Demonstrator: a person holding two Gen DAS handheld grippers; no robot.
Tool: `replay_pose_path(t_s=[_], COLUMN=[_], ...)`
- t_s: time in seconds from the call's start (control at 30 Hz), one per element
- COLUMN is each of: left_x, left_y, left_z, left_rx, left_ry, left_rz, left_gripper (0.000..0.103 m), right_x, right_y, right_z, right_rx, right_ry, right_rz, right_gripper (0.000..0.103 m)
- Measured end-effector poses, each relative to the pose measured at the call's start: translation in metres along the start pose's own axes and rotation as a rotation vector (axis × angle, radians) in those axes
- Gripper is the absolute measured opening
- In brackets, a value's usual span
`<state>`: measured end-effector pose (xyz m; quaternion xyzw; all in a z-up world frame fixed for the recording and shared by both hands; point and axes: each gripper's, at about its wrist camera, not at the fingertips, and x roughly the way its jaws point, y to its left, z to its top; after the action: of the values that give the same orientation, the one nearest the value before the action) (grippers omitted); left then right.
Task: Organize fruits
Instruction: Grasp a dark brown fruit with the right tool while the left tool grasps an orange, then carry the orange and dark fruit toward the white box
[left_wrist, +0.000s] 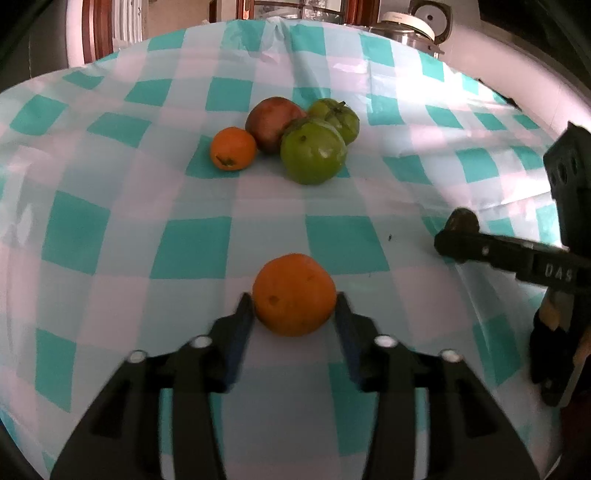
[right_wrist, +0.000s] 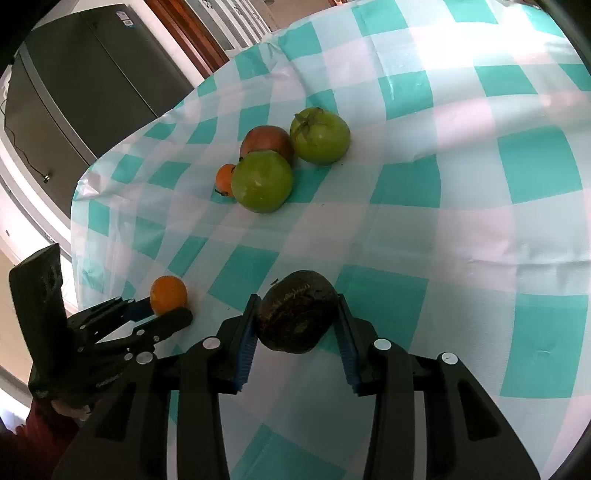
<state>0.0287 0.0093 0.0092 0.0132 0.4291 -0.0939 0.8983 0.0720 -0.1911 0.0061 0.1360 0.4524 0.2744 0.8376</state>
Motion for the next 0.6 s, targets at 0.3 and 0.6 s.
replay_pose_path(t_s=[0.3,0.6], left_x=[0.008,0.012], left_y=[0.0,-0.009], left_z=[0.009,0.013], left_rx=[-0.044,-0.05], left_ry=[0.004,-0.001], left_rz=[-0.014,-0.001], left_gripper=[0.078,0.072], right_x=[0.0,0.001], right_y=[0.0,-0.001], right_z=[-0.001,-0.001], right_rx=[-0.001,0.006], right_ry=[0.002,0.004], right_rz=[0.004,0.017], right_gripper=[0.04,0.04])
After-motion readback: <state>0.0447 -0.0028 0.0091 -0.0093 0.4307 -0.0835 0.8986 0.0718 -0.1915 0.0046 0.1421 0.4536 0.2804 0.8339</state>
